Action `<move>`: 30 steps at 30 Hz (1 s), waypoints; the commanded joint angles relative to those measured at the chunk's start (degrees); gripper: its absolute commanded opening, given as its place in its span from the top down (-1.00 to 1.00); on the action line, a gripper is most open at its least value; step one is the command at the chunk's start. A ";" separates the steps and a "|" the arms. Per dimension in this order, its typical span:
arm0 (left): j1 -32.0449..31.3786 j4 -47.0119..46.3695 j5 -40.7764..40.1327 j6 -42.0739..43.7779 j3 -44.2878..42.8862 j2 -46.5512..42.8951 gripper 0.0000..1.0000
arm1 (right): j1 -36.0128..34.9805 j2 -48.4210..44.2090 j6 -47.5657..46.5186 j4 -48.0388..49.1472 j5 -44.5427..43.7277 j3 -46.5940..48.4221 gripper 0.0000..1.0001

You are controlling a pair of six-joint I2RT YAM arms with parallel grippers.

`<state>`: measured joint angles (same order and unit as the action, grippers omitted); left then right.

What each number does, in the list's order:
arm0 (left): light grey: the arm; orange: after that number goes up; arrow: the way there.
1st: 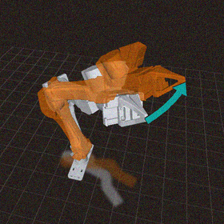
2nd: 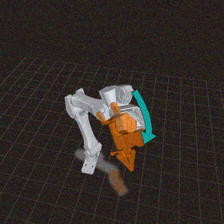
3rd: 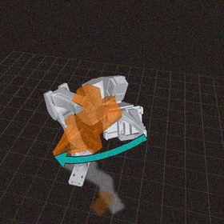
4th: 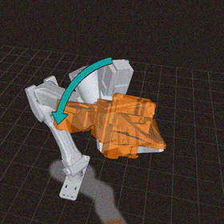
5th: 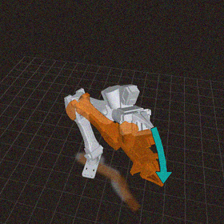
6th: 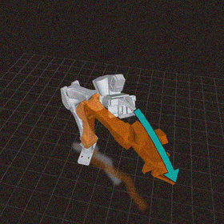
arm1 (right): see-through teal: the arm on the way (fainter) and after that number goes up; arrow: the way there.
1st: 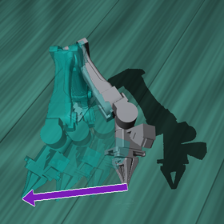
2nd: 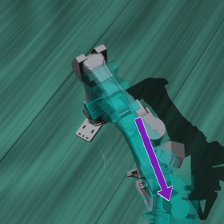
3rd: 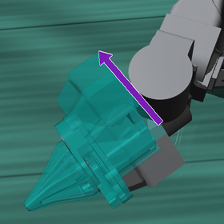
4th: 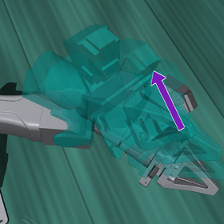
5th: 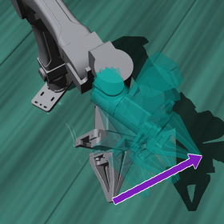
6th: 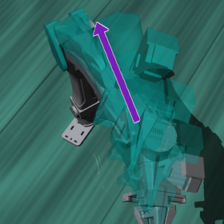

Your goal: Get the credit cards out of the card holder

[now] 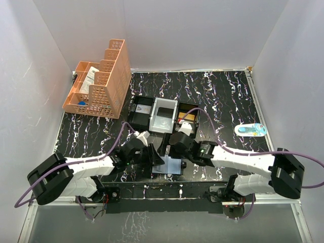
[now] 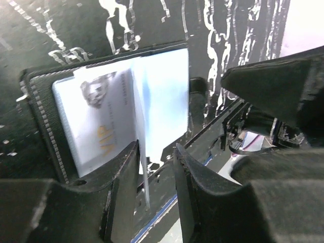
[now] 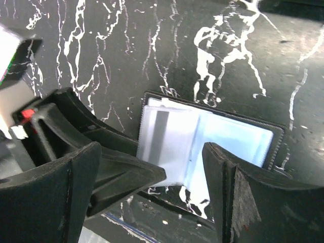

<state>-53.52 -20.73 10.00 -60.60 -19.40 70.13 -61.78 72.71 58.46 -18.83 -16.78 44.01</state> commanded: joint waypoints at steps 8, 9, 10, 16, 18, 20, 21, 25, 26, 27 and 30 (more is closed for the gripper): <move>-2.52 -0.38 1.43 1.98 -9.25 6.73 0.32 | 6.44 -13.09 1.57 1.82 4.81 -11.36 -0.61; -2.86 -0.22 1.43 1.98 -9.99 7.85 0.32 | 6.82 -13.69 1.43 1.74 5.19 -11.66 -0.61; -3.29 -0.03 1.35 2.02 -10.71 9.17 0.31 | 7.12 -14.37 1.40 1.65 5.59 -11.98 -0.61; -6.08 3.18 0.18 3.00 -15.72 13.19 0.21 | 8.12 -17.66 0.96 2.29 7.81 -13.32 -0.61; -6.93 6.08 -0.57 3.39 -17.59 12.88 0.18 | 8.22 -18.29 0.80 2.98 8.74 -13.70 -0.60; -7.80 8.96 -2.33 3.85 -18.69 11.69 0.16 | 8.25 -18.58 0.54 3.74 9.71 -14.03 -0.55; -7.98 10.02 -2.93 3.87 -18.75 10.71 0.14 | 8.25 -18.62 0.39 4.28 10.32 -14.18 -0.50; -8.01 15.12 -6.97 3.43 -16.89 5.23 0.14 | 8.26 -18.24 -1.25 7.49 14.43 -14.51 -0.19; -8.01 16.64 -8.39 3.20 -16.28 3.79 0.14 | 8.30 -17.95 -1.71 8.41 15.64 -14.48 -0.12; -8.01 18.08 -9.58 2.88 -15.57 2.46 0.14 | 8.31 -17.64 -2.18 9.41 16.69 -14.45 -0.05; -8.01 21.31 -12.39 1.56 -13.77 -0.63 0.15 | 8.25 -16.23 -2.79 11.49 18.70 -14.31 0.14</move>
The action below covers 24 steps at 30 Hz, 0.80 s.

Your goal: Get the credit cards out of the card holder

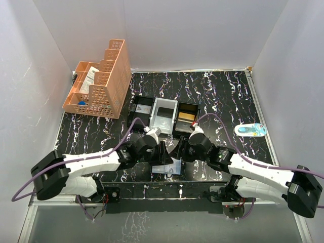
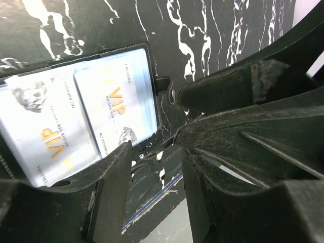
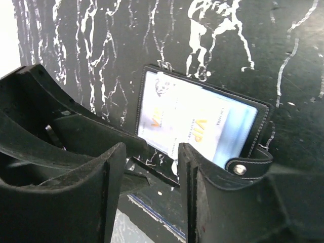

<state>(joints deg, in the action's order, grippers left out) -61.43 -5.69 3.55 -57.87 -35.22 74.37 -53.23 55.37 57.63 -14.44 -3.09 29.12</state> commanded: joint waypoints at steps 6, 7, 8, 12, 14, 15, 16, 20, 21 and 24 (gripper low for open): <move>-0.10 5.15 -6.50 -1.94 3.12 -4.54 0.18 | -0.29 5.54 -2.61 7.46 5.47 0.69 0.30; -0.10 4.70 -6.39 -1.89 2.88 -3.66 0.18 | -0.29 6.41 -2.91 7.15 5.30 0.82 0.31; -0.09 4.25 -6.17 -1.83 2.58 -2.68 0.19 | -0.29 7.28 -2.99 6.38 4.53 1.02 0.33; -0.09 1.83 -5.45 -1.64 1.49 1.24 0.22 | -0.27 9.67 -2.50 4.65 0.24 0.10 0.34; -0.12 0.10 -5.06 -1.57 1.39 3.01 0.22 | -0.19 10.71 -2.48 5.02 -0.26 -0.95 0.35; -0.08 -0.53 -4.85 -1.43 1.24 3.64 0.23 | -0.09 11.25 -2.51 5.22 -0.27 -1.26 0.36; -0.09 -1.01 -4.65 -1.32 0.95 4.96 0.23 | -0.11 11.74 -2.45 5.40 -0.25 -1.67 0.37; -0.10 -1.76 -4.12 -0.94 -0.26 8.49 0.29 | -0.03 13.23 -2.08 6.04 -0.31 -2.74 0.43; -0.09 -2.08 -3.95 -0.92 -0.35 8.98 0.30 | -0.01 13.34 -2.08 6.07 -0.57 -2.90 0.46; -0.09 -2.83 -3.82 -1.31 -0.48 9.93 0.35 | -0.03 13.41 -2.03 5.85 -1.31 -3.15 0.52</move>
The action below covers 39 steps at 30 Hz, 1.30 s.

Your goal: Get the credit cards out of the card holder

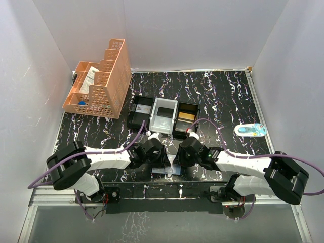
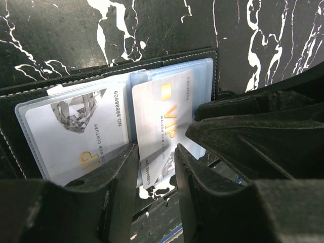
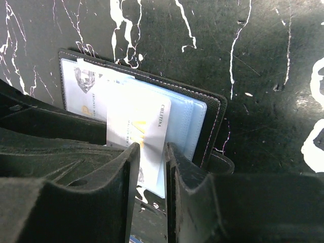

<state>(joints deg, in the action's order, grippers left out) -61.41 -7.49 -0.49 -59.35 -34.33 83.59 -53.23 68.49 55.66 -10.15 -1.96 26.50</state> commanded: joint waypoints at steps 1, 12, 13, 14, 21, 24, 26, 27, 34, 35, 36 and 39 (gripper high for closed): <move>-0.12 -1.30 0.31 0.01 -1.38 0.78 0.37 | -0.01 0.18 -0.03 1.50 -2.52 -0.57 0.52; -0.12 -1.50 0.14 -0.24 -1.44 -0.25 0.44 | 0.06 -0.19 0.20 0.80 -3.26 -0.75 0.52; -0.12 -1.55 0.07 -0.19 -1.39 -0.38 0.44 | 0.06 -0.27 0.23 0.71 -3.30 -0.75 0.51; -0.12 -1.56 0.07 -0.19 -1.34 -0.48 0.44 | 0.07 -0.36 0.26 0.67 -3.48 -0.75 0.52; -0.12 -2.82 0.14 -0.57 -0.56 -1.31 0.54 | 0.08 -0.39 0.22 0.57 -3.69 -0.75 0.51; -0.12 -3.20 -0.24 -1.67 0.02 -1.90 0.61 | 0.06 -0.29 0.22 0.57 -3.69 -0.83 0.52; -0.12 -3.80 -1.08 -2.94 0.88 -2.43 0.66 | 0.08 -0.25 0.24 0.64 -3.72 -0.84 0.52; -0.12 -4.80 -1.31 -3.67 1.65 -2.77 0.68 | 0.06 -0.26 0.28 0.66 -3.75 -0.84 0.52; -0.03 -12.08 0.12 -5.37 5.44 -3.66 0.79 | 0.07 -0.28 0.50 1.19 -3.44 -1.36 0.51; -0.05 -12.68 0.48 -5.34 5.53 -3.42 0.80 | 0.10 -0.24 0.57 1.33 -3.35 -1.36 0.52; -0.03 -13.25 0.86 -5.45 5.71 -3.16 0.80 | 0.14 -0.27 0.59 1.56 -3.20 -1.44 0.52; -0.03 -15.65 1.56 -6.40 6.72 -2.82 0.74 | 0.16 -0.28 0.76 1.98 -2.88 -1.61 0.51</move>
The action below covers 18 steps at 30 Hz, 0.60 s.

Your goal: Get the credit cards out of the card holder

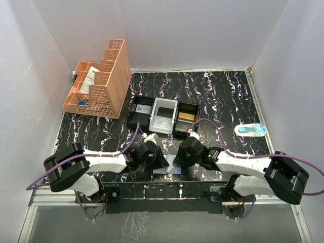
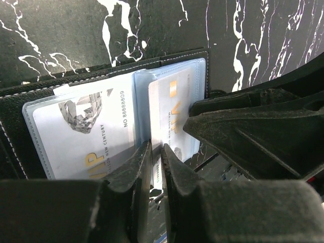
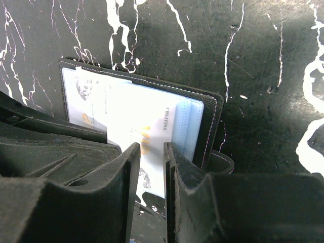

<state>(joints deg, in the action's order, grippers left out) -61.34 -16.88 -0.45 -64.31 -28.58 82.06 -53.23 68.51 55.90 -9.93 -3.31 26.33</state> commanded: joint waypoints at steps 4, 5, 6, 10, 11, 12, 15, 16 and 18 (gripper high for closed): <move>0.03 -12.14 2.21 -3.02 3.60 -1.51 0.62 | 0.15 -0.02 0.60 1.89 -1.64 -1.67 0.52; 0.14 -13.36 2.56 -3.49 4.14 -1.36 0.60 | 0.17 0.08 0.68 2.00 -1.57 -1.82 0.52; 0.35 -14.55 3.16 -3.72 4.57 -1.19 0.60 | 0.22 0.16 0.77 2.14 -1.57 -1.96 0.52; 1.16 -18.59 4.76 -4.36 6.20 -0.56 0.64 | 0.25 0.19 0.96 2.48 -1.51 -2.32 0.52; 1.40 -19.71 5.02 -4.60 6.69 -0.58 0.65 | 0.36 0.19 0.97 2.47 -1.50 -2.33 0.52; 1.66 -20.87 5.36 -4.81 7.23 -0.65 0.66 | 0.37 0.10 0.93 2.46 -1.50 -2.33 0.51; 2.39 -24.25 6.53 -5.52 8.69 -0.69 0.68 | 0.51 -0.01 0.99 2.46 -1.52 -2.50 0.52; 2.57 -25.06 6.90 -5.50 8.93 -0.63 0.69 | 0.51 -0.02 0.97 2.51 -1.54 -2.63 0.52; 2.71 -26.12 7.65 -5.53 9.18 -0.43 0.70 | 0.58 0.08 1.02 2.63 -1.49 -2.76 0.52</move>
<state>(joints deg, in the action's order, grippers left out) -59.16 -35.24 4.75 -69.06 -19.88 82.08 -53.06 68.38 57.04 -7.05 -3.27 24.88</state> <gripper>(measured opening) 0.159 0.241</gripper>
